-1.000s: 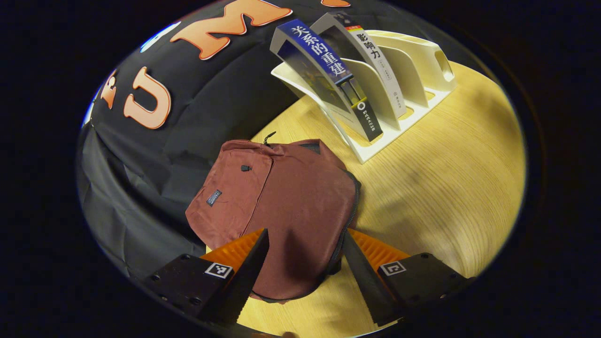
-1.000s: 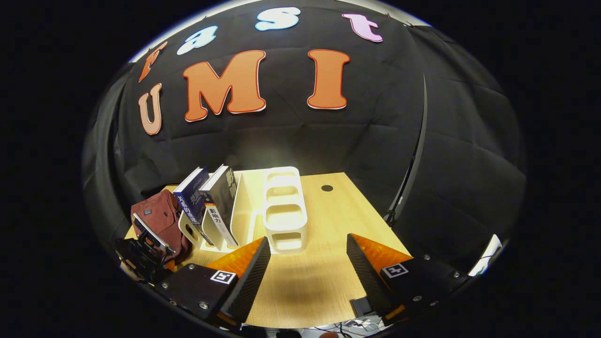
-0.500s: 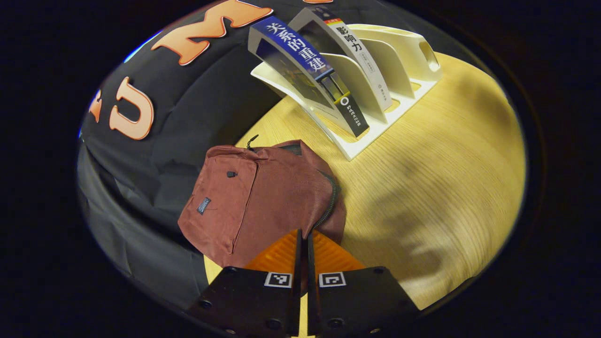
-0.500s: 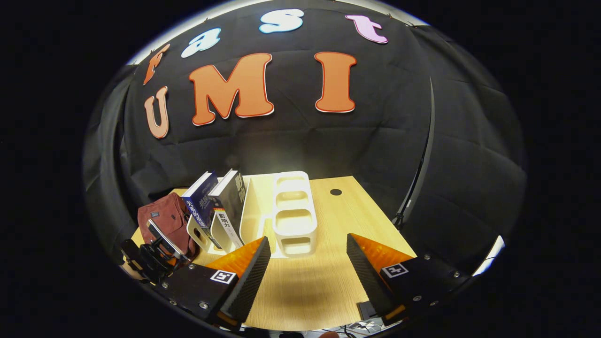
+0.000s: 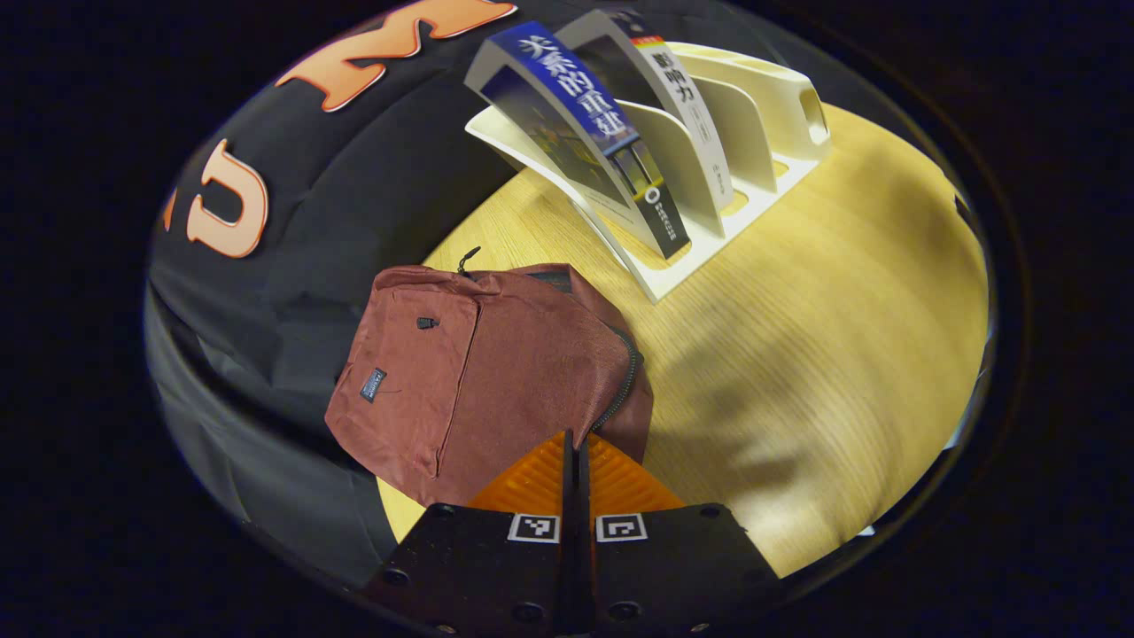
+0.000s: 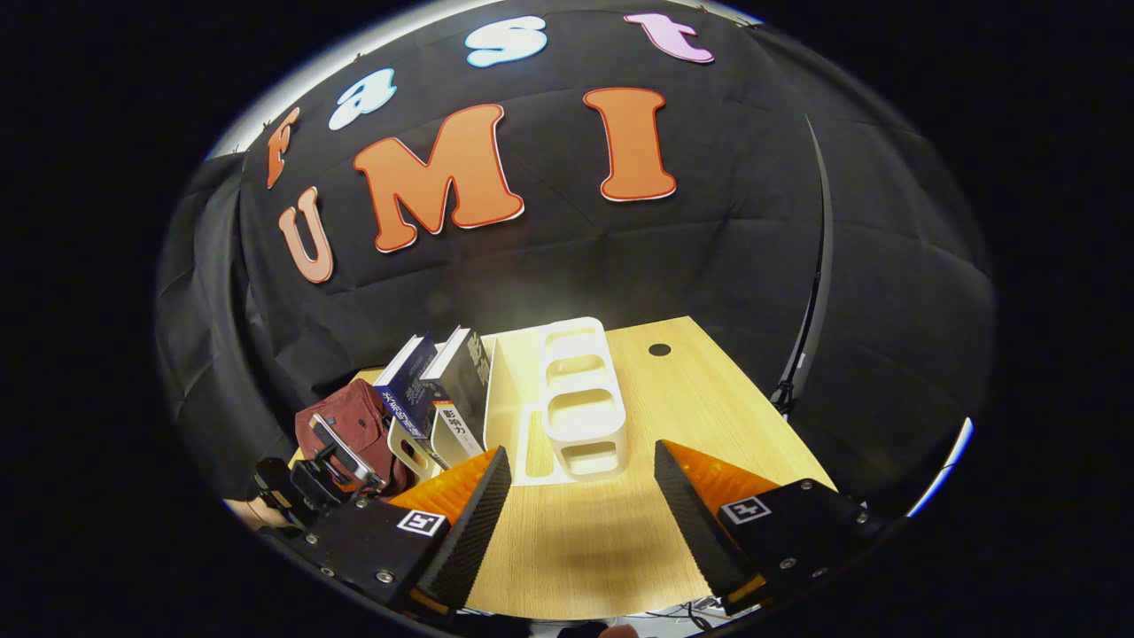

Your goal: Open the schoolbag, grab two books from the bookshelf and put them into the schoolbag.

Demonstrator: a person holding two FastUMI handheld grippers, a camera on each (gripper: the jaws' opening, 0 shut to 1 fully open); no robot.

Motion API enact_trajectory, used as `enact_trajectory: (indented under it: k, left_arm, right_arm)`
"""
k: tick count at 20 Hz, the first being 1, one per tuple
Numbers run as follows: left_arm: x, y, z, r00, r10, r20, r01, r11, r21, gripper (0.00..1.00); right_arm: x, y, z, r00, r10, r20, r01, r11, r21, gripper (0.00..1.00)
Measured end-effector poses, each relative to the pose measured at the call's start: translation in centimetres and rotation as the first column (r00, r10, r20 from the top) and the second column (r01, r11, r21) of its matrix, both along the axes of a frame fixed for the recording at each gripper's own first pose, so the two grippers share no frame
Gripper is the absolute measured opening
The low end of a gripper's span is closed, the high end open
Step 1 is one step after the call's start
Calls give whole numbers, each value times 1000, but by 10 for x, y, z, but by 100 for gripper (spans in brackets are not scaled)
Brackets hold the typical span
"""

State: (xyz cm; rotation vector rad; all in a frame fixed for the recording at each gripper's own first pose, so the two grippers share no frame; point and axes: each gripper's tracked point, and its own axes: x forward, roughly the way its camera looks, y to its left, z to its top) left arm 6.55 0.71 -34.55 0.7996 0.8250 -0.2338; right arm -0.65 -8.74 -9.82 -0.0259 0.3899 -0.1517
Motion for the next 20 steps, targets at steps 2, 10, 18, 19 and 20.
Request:
enact_trajectory:
  k: [2,10,18,19,20]
  left_arm:
    - [-1,3,17,997,-3,-77,0,999,-46,1]
    - [40,54,135,976,-173,-135,149,974,-171,1]
    - [109,92,223,981,-191,7,188,955,-228,1]
    - [112,96,223,984,-181,2,176,954,-243,1]
    - [114,100,223,984,-178,1,173,953,-249,1]
  right_arm:
    - [1,11,4,1000,-25,15,25,1000,-18,97]
    - [9,117,-15,996,-85,-25,86,995,58,97]
    - [38,206,22,995,16,-101,-11,999,51,97]
    - [46,214,31,992,34,-119,-30,999,36,97]
    - [55,221,39,990,49,-131,-46,999,27,97]
